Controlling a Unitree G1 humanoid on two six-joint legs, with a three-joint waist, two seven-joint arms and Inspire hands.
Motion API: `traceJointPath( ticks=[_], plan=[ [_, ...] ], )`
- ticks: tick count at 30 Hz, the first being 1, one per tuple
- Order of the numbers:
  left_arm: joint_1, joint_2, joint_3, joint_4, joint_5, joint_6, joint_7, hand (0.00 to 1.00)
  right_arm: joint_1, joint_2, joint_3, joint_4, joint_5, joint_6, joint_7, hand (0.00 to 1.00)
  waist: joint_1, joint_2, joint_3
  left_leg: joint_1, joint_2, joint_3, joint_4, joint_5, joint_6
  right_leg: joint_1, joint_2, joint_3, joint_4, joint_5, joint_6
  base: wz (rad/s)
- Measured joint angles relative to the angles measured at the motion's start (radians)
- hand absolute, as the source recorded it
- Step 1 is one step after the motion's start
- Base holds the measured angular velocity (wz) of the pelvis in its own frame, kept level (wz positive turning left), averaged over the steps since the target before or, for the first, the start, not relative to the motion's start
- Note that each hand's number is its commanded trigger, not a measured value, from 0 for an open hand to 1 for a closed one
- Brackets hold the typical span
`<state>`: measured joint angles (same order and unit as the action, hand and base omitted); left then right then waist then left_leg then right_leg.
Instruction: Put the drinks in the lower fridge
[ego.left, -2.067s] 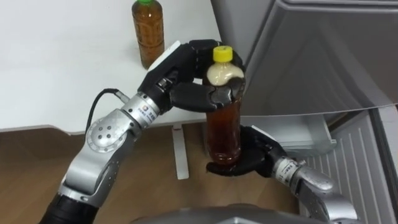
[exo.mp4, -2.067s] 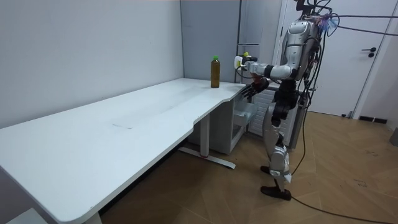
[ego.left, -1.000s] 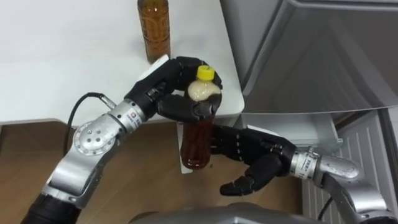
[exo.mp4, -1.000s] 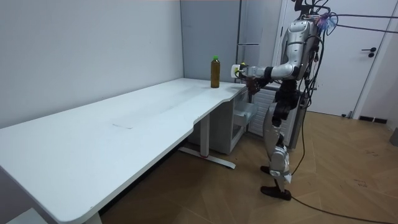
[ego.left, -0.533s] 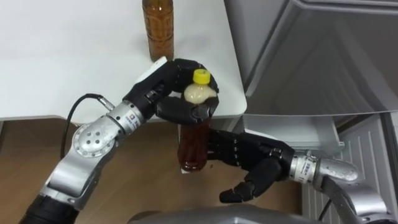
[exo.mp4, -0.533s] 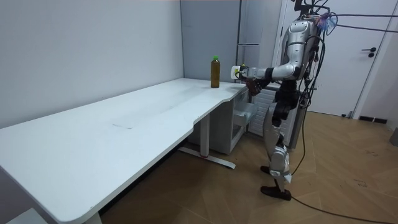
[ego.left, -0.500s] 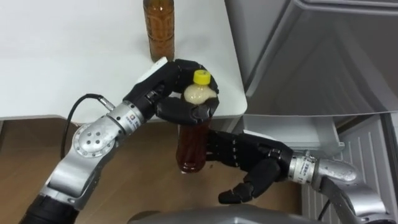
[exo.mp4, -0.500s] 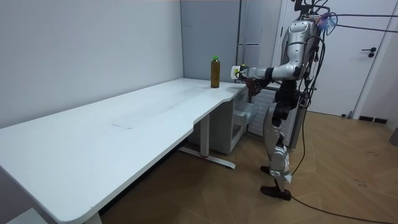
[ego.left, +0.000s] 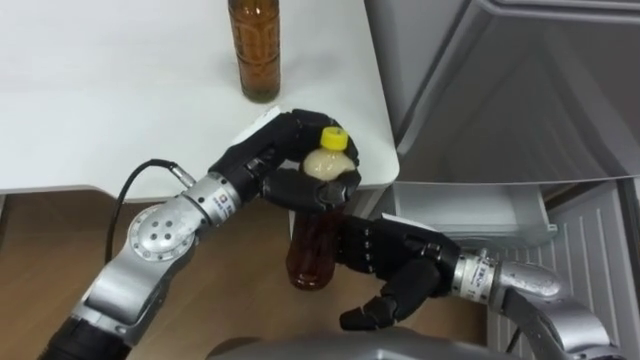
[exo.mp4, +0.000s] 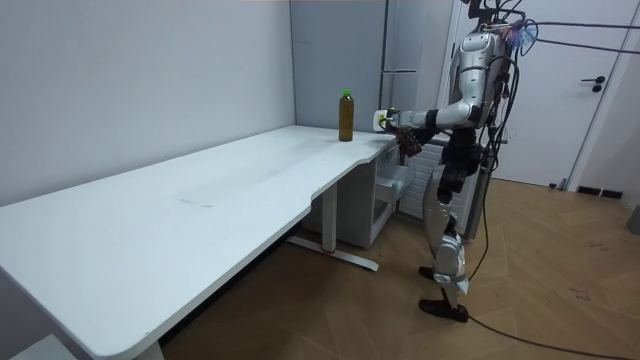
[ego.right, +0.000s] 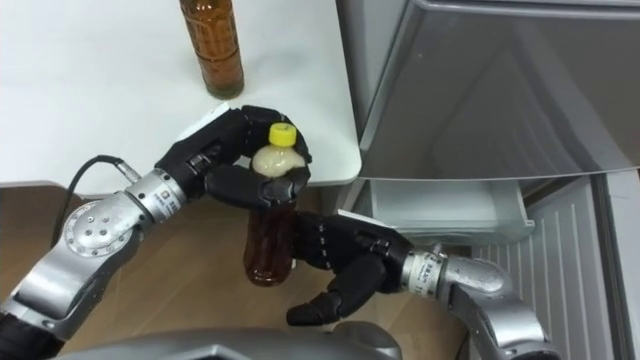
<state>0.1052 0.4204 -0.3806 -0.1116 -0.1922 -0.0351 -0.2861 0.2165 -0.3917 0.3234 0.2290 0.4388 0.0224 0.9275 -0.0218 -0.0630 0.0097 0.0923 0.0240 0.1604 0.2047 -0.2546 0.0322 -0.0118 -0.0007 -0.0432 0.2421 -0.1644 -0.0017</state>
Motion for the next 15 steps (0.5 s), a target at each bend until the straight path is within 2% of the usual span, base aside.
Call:
traceJointPath(
  ticks=[3, 4, 5, 6, 11, 15],
  plan=[
    [0.000, 0.001, 0.000, 0.000, 0.000, 0.000, 0.000, 1.00, 0.000, 0.004, 0.004, 0.000, 0.003, 0.000, -0.003, 0.28, 0.000, -0.002, 0.0006, 0.000, 0.000, 0.000, 0.000, 0.000, 0.000, 0.000, 0.000, 0.000, 0.000, 0.000, 0.000, 0.00],
    [0.000, 0.001, 0.000, 0.000, 0.000, 0.000, 0.000, 1.00, 0.000, 0.004, 0.004, 0.000, 0.005, 0.001, -0.010, 0.67, 0.000, -0.002, 0.0009, 0.000, 0.000, 0.001, 0.000, 0.000, 0.000, 0.000, 0.000, 0.000, 0.000, 0.000, 0.000, 0.00],
    [0.000, 0.001, -0.002, 0.000, -0.001, 0.000, -0.001, 1.00, 0.001, 0.008, 0.005, 0.002, 0.012, 0.001, -0.022, 0.94, 0.000, -0.002, 0.0009, 0.001, 0.000, 0.001, 0.000, 0.000, 0.000, 0.001, 0.000, 0.000, 0.000, 0.000, 0.000, 0.00],
    [0.000, 0.000, -0.003, 0.000, -0.002, 0.000, -0.002, 1.00, 0.002, 0.008, 0.005, 0.003, 0.013, 0.001, -0.031, 1.00, 0.000, -0.002, 0.0010, 0.002, 0.000, 0.001, 0.000, 0.000, 0.000, 0.002, 0.000, 0.000, 0.000, 0.000, 0.000, 0.00],
    [0.000, -0.016, -0.029, -0.001, -0.041, 0.000, -0.017, 1.00, 0.000, 0.028, 0.005, 0.042, 0.035, 0.001, -0.124, 1.00, 0.000, 0.000, 0.0018, 0.006, 0.000, 0.001, 0.000, 0.000, 0.000, 0.007, 0.002, 0.000, -0.002, 0.000, 0.000, 0.00],
    [0.000, -0.032, -0.030, -0.001, -0.053, -0.001, -0.031, 1.00, 0.001, 0.032, 0.018, 0.047, 0.067, 0.001, -0.147, 1.00, 0.000, 0.002, 0.0020, 0.007, 0.000, 0.001, 0.000, 0.000, 0.000, 0.008, 0.002, 0.001, -0.002, 0.000, 0.000, 0.00]
  ],
)
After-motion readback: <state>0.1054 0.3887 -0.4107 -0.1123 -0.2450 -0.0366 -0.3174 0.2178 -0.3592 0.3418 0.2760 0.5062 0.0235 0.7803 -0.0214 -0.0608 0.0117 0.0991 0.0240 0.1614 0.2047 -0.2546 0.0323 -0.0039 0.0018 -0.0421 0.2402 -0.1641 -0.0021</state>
